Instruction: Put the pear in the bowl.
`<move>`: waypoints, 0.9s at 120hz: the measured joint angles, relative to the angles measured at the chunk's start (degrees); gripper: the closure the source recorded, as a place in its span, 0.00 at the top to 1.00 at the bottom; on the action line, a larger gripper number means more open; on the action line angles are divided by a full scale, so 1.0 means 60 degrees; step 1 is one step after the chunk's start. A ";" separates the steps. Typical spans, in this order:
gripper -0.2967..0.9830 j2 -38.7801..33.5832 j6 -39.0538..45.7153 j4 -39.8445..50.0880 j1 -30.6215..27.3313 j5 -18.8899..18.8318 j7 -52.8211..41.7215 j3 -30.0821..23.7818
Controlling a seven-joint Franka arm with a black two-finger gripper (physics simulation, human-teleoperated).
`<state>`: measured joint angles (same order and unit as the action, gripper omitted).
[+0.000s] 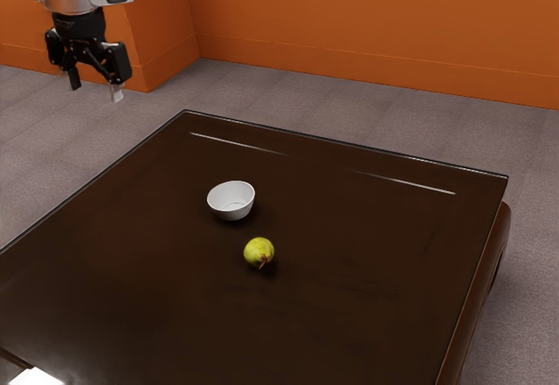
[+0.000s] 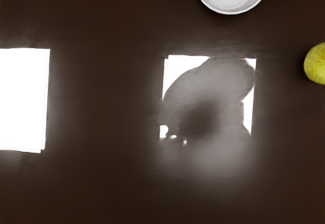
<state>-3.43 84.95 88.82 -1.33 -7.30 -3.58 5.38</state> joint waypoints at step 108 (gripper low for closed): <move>0.77 0.4522 0.4660 0.1925 0.0928 0.3145 0.5895 -0.1119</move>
<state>23.70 112.91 100.37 4.24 11.57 31.78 -1.34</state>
